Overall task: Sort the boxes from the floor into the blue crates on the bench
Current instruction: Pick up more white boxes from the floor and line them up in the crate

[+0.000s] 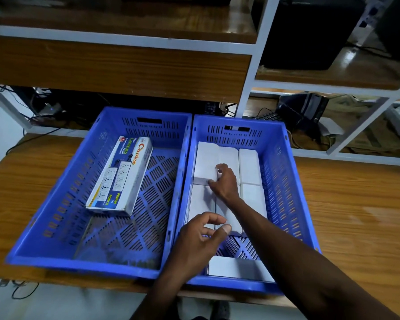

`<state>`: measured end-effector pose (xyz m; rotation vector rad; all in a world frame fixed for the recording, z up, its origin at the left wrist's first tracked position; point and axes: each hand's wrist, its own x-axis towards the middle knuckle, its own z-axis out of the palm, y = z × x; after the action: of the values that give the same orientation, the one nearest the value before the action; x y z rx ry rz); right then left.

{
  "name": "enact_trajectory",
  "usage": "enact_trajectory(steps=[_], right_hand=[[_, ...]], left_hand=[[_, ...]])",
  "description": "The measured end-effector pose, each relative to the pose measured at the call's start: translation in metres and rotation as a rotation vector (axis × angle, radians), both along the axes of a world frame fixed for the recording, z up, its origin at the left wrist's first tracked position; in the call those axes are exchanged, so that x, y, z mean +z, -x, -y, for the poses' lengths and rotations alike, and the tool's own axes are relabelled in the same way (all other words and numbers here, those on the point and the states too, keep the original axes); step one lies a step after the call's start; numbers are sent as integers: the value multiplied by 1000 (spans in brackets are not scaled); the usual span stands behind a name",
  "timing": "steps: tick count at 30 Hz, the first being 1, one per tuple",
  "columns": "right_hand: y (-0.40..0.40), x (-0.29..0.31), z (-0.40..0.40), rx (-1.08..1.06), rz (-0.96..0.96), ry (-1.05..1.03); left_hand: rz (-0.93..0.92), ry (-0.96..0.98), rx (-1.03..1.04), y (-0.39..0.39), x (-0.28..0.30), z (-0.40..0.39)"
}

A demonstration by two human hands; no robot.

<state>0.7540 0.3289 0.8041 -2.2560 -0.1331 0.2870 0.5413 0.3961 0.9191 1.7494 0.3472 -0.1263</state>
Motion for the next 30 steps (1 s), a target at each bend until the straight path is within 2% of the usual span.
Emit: enact_trajectory(steps=[20,26,30], right_hand=[[-21,-11,-2,1,89,79],[-20,-1,3,34,55,103],[-15,19,21,35,61,114]], left_hand=[[-30,0,-47,4,1,2],[0,-118,-54,-3,6,0],[48,-312,-189,-11,2,-14]])
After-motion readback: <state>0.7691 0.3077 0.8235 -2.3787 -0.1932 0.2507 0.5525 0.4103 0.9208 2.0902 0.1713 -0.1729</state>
